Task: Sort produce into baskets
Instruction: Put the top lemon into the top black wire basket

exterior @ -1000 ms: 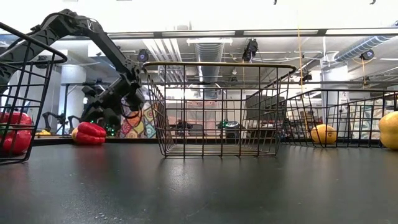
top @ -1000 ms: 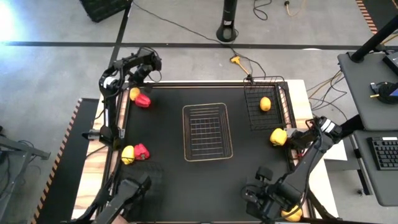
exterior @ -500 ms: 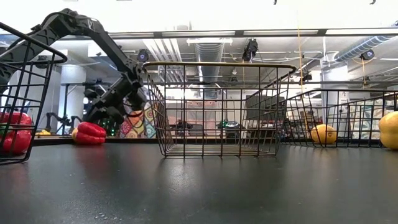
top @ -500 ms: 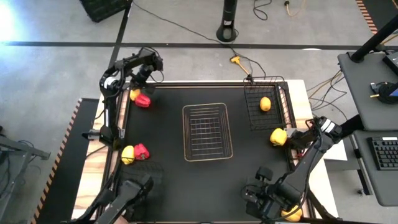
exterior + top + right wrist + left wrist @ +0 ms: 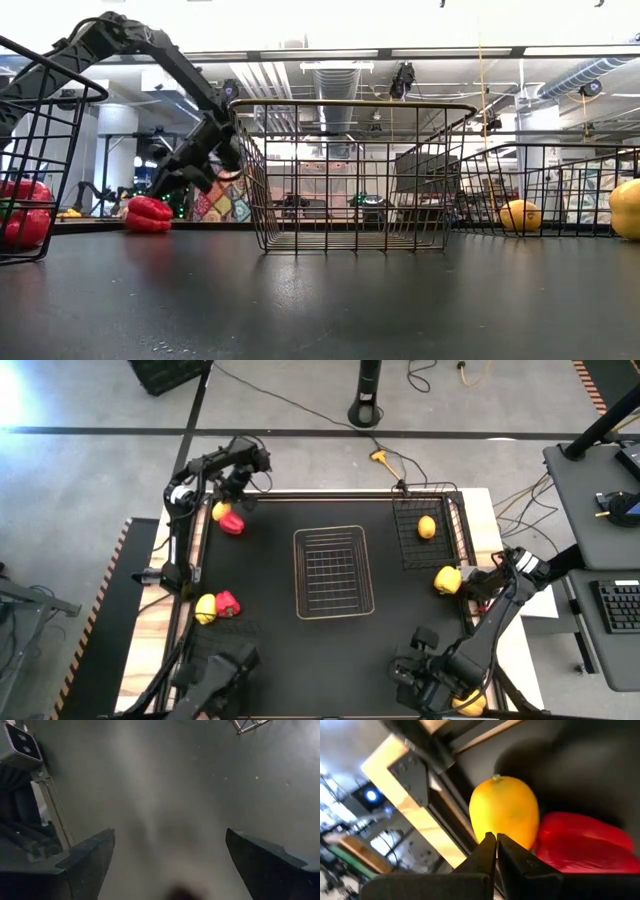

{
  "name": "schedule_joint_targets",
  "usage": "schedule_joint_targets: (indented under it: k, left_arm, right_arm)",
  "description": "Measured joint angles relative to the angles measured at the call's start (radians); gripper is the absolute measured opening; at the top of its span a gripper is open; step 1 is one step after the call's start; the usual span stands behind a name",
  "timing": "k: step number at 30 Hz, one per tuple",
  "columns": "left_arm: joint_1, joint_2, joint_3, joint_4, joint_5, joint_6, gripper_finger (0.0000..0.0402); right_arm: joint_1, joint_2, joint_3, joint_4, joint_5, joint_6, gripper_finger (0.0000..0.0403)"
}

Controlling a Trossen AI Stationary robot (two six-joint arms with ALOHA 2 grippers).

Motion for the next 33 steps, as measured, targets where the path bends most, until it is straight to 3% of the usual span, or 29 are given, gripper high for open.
schedule_joint_targets:
  k: [6, 11, 17, 23, 33]
  left_arm:
    - [-0.076, -0.082, 0.033, -0.004, 0.0, 0.064, 0.0]
    - [0.01, -0.123, 0.025, -0.014, 0.0, -0.05, 0.0]
    - [0.061, -0.099, -0.023, -0.012, 0.037, -0.103, 0.0]
    - [0.078, -0.053, -0.063, -0.012, -0.019, -0.11, 0.0]
    - [0.077, -0.038, -0.056, -0.008, -0.021, -0.112, 0.0]
  right_arm:
    - [0.0, 0.0, 0.0, -0.009, 0.001, -0.012, 0.0373]
    - [0.003, 0.0, 0.0, -0.006, 0.001, 0.013, 0.0373]
    - [0.007, 0.0, 0.0, 0.002, 0.02, 0.031, 0.0373]
    - [0.009, 0.0, 0.0, 0.006, 0.026, 0.042, 0.0373]
    - [0.009, 0.0, 0.0, 0.006, 0.026, 0.041, 0.0373]
